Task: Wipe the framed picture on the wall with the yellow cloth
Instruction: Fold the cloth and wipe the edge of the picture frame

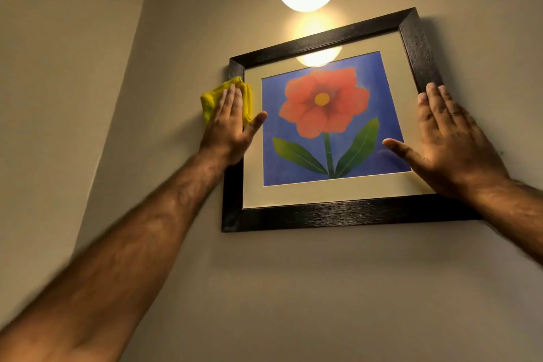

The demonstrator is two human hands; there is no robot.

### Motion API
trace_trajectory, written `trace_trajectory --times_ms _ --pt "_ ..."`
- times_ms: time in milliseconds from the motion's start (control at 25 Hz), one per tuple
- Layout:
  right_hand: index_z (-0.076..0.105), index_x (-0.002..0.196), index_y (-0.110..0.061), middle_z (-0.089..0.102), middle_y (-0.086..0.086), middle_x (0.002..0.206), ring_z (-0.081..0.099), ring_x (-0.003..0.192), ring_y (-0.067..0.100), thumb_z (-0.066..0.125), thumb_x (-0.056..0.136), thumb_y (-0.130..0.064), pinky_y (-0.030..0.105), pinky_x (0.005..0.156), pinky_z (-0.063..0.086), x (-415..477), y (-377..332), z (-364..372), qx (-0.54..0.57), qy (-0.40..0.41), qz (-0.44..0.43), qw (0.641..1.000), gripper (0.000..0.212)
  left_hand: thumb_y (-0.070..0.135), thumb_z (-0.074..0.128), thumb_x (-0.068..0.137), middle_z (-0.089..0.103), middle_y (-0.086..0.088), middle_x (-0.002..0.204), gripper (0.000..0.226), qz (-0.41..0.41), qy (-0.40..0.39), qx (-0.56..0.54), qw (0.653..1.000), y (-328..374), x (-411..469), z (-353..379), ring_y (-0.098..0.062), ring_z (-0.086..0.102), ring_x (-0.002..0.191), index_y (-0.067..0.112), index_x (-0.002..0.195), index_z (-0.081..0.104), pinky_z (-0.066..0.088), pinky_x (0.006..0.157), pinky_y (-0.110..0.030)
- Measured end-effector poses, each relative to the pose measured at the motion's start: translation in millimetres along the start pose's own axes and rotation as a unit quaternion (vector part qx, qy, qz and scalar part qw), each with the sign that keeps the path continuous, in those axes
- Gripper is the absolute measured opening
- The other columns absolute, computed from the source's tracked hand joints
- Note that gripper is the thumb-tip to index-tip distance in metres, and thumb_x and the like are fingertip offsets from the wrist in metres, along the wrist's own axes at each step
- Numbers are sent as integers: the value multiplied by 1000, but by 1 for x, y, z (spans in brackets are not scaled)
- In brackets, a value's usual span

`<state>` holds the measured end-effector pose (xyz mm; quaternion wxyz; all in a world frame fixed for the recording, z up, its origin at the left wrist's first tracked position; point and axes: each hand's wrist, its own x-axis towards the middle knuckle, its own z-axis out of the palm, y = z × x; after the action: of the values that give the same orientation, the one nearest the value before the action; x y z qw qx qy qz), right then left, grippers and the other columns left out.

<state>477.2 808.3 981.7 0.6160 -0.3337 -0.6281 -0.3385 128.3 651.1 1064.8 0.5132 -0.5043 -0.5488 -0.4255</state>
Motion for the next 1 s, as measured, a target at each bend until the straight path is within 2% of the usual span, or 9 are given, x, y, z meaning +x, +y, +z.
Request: trace_trajectory --times_ms 120,240,520,680,840,1000 --pt "7 163 -4 0 12 173 2 161 23 18 86 -84 42 129 8 0 1 3 -4 7 -4 1000 112 77 17 92 2 -5 174 96 -2 -3 -11 1000 -10 22 0 -23 2 161 14 163 5 5 131 -43" --pt "10 162 -2 4 14 173 6 161 26 19 86 -84 44 129 10 1 0 5 -4 12 -6 1000 112 82 11 86 4 -5 174 103 16 10 -26 999 -14 -6 5 -23 4 161 14 163 6 10 131 -44" --pt "9 162 -3 4 14 173 5 161 26 20 87 -84 44 129 11 1 0 3 2 9 -6 1000 112 73 23 96 4 -6 174 92 56 15 -18 998 -14 -170 22 -19 0 161 12 163 9 17 130 -47" --pt "12 161 -1 7 16 172 8 160 28 18 86 -85 47 129 14 0 1 4 1 17 -7 1000 113 73 19 97 -3 -4 174 92 30 -30 25 999 -6 -248 28 -23 1 161 12 163 2 20 129 -52" --pt "12 161 0 7 17 172 9 160 29 18 86 -86 48 129 15 2 0 3 5 13 -9 1000 114 76 14 95 -4 -5 174 94 21 -53 21 998 -2 -240 22 -21 -2 161 12 163 3 17 130 -51" --pt "9 162 -2 4 14 173 6 161 27 17 86 -85 44 129 11 1 -1 3 1 7 -8 1000 113 85 3 85 -5 -6 173 108 9 -46 -5 999 -4 -147 8 -21 -5 161 11 163 3 6 132 -41"
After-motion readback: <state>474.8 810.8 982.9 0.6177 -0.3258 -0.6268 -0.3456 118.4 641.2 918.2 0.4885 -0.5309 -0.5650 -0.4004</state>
